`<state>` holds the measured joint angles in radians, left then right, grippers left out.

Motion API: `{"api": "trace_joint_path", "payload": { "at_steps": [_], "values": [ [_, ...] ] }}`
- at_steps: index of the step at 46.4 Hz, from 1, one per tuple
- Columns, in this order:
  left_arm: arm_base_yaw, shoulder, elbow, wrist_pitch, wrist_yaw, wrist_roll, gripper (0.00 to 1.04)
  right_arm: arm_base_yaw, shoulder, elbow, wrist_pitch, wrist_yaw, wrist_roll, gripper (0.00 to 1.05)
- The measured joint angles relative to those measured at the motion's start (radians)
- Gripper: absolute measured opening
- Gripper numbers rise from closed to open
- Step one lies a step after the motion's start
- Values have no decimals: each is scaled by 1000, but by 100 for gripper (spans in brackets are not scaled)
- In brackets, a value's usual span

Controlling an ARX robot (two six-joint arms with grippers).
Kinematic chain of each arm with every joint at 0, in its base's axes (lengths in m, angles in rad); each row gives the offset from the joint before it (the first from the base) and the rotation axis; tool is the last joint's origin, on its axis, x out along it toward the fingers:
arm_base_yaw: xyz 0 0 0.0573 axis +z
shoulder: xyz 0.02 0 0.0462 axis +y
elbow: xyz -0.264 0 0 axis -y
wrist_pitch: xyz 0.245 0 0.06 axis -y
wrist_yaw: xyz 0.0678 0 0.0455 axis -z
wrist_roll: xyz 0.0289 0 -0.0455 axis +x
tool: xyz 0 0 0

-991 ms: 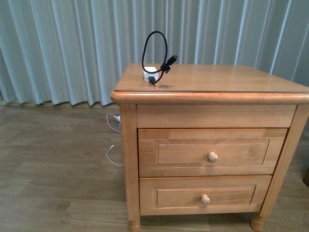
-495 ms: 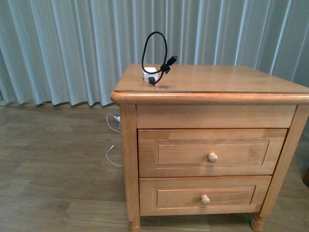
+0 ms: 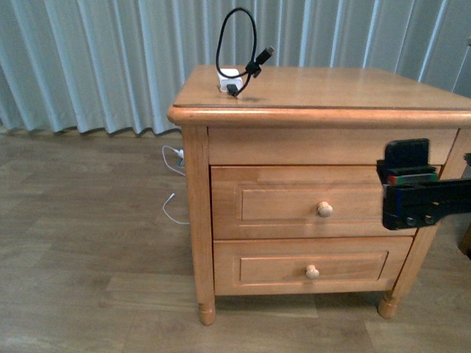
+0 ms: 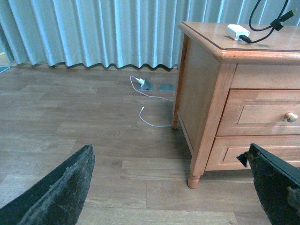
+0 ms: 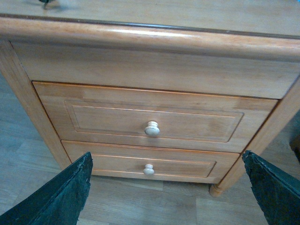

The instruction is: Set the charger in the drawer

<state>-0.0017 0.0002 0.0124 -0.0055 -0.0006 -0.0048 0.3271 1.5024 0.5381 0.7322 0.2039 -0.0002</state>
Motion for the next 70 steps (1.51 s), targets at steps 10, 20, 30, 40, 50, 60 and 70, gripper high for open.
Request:
{"api": "trace_joint_path", "payload": {
  "at_steps": [10, 20, 30, 40, 50, 60, 70],
  "values": [
    [0, 0, 0, 0, 0, 0, 99, 37, 317, 177, 56, -13, 21, 97],
    [0, 0, 0, 0, 0, 0, 99, 35, 556, 394, 40, -18, 61, 97],
    [0, 0, 0, 0, 0, 0, 99, 18, 690, 524, 24, -17, 90, 97],
    [0, 0, 0, 0, 0, 0, 99, -27, 789, 619, 11, -15, 102, 97],
    [0, 0, 0, 0, 0, 0, 99, -62, 843, 684, 0, -19, 101, 97],
    [0, 0, 0, 0, 0, 0, 99, -68, 863, 718, -10, -26, 100, 97],
    [0, 0, 0, 0, 0, 0, 99, -65, 871, 732, -20, -30, 94, 97]
  ]
}}
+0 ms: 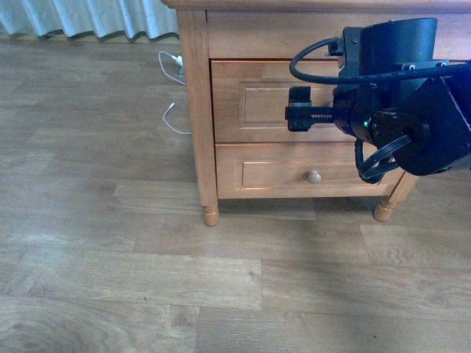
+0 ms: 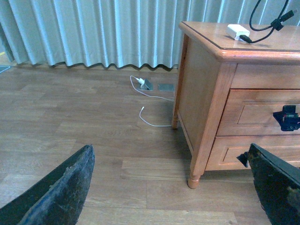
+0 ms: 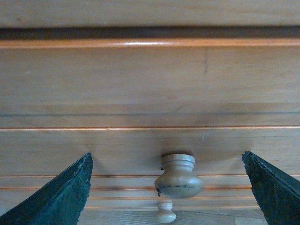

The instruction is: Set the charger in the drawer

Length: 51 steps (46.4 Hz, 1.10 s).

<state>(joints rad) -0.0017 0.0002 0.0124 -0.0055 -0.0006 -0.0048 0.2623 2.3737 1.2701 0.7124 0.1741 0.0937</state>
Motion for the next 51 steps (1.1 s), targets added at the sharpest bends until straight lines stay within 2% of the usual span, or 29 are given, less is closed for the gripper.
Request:
{"api": "trace_joint_path", "payload": {
  "at_steps": [17, 28, 36, 39, 51],
  "values": [
    [0, 0, 0, 0, 0, 0, 99, 0, 24, 17, -5, 0, -3, 96],
    [0, 0, 0, 0, 0, 0, 99, 0, 24, 17, 2, 2, -3, 51],
    [0, 0, 0, 0, 0, 0, 99, -6, 26, 17, 3, 12, -7, 29],
    [0, 0, 0, 0, 0, 0, 99, -6, 26, 16, 3, 11, -7, 25],
    [0, 0, 0, 0, 0, 0, 99, -6, 26, 8, 18, 8, -7, 24]
  ]
}}
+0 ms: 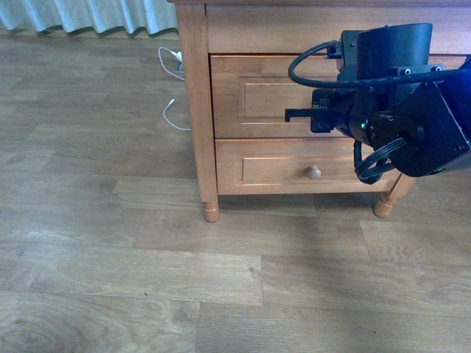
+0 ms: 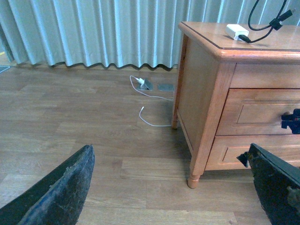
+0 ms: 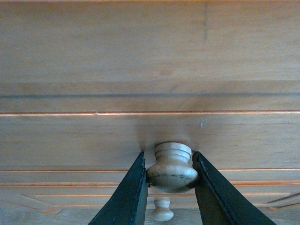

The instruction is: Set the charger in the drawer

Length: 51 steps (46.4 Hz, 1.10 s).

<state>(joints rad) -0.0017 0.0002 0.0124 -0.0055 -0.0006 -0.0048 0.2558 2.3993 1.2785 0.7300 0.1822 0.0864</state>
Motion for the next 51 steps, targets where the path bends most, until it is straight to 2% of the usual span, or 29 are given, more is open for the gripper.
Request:
{"api": "trace_joint_path", "payload": {
  "at_steps": [11, 30, 35, 45, 51],
  "values": [
    [0, 0, 0, 0, 0, 0, 99, 1, -37, -91, 51, -33, 20, 24],
    [0, 0, 0, 0, 0, 0, 99, 50, -326, -645, 215, -114, 91, 23],
    [0, 0, 0, 0, 0, 0, 99, 64, -359, -719, 230, -118, 102, 23],
    [0, 0, 0, 0, 0, 0, 99, 73, -393, -755, 224, -144, 113, 52],
    [0, 0, 0, 0, 0, 0, 99, 72, -480, -795, 159, -185, 124, 72]
  ]
}}
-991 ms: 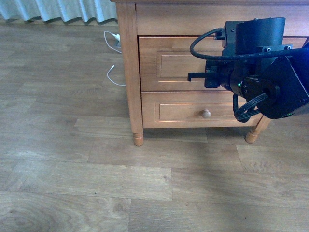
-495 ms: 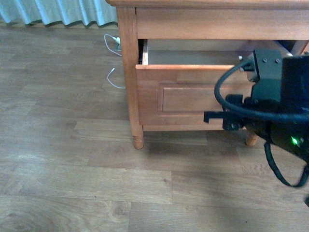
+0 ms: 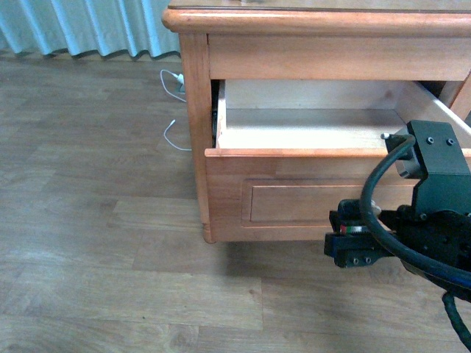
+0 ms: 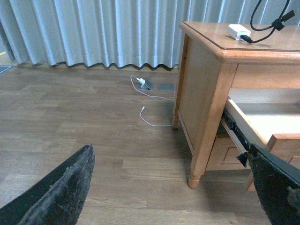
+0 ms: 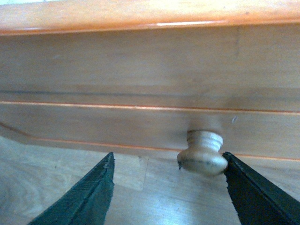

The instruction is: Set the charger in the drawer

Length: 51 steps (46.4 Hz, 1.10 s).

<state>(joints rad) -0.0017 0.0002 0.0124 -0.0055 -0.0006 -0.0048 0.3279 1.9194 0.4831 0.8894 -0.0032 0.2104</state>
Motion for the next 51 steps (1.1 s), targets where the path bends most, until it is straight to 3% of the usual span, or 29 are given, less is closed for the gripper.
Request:
{"api": "trace_joint_path", "payload": {
  "at_steps": [5, 7, 27, 45, 51],
  "values": [
    [0, 0, 0, 0, 0, 0, 99, -22, -197, -56, -142, -62, -4, 96],
    [0, 0, 0, 0, 0, 0, 99, -32, -260, -64, -194, -76, -4, 99],
    [0, 0, 0, 0, 0, 0, 99, -112, -940, -92, -731, -150, -60, 97],
    [0, 0, 0, 0, 0, 0, 99, -129, -1414, -197, -1038, -135, -44, 97],
    [0, 0, 0, 0, 0, 0, 99, -126, -1448, -198, -1044, -130, -44, 97]
  ]
}}
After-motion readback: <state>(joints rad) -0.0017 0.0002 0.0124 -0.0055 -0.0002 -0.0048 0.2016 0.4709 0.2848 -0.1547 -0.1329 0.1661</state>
